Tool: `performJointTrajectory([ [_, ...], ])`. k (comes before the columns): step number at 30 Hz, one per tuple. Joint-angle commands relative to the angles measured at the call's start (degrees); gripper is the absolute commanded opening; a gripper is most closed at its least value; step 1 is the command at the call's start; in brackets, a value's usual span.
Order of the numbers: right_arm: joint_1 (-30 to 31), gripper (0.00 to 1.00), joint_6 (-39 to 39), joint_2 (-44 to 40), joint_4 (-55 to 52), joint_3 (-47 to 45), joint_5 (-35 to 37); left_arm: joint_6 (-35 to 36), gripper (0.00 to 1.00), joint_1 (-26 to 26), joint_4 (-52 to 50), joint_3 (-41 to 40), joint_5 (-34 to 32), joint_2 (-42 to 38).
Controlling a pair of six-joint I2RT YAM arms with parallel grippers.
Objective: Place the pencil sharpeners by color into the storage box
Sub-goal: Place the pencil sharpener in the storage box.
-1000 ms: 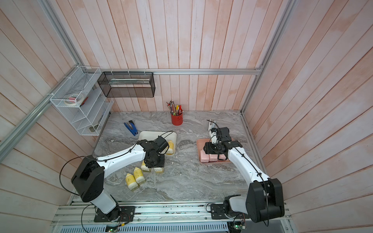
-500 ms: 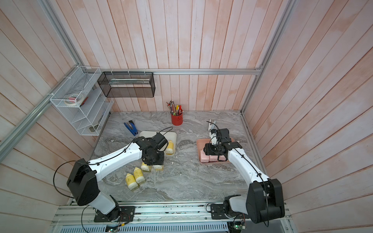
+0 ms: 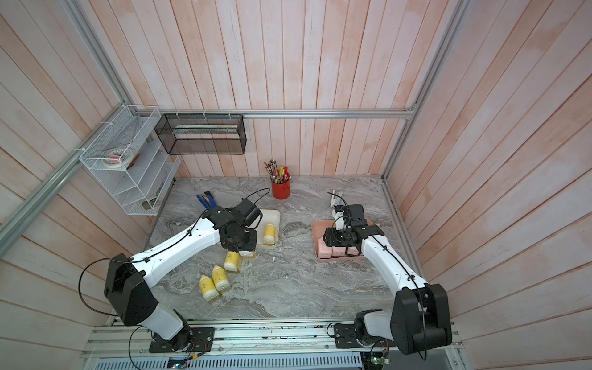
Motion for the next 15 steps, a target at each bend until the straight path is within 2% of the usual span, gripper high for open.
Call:
performJointTrajectory([
  [1,-0.32,0.59,-0.15,-0.82,-0.12,0.89,0.2,3.52,0.44,1.73,0.71,3.19,-0.47,0.03],
  [8,-0.29,0.59,0.22,-1.77,-0.38,0.91,0.41,7.92,0.44,4.84,-0.37,10.29,-0.22,4.49],
  [15,-0.29,0.59,0.26,-3.08,-1.01,0.44,1.36,10.87,0.44,7.36,0.27,14.02,2.31,9.3],
])
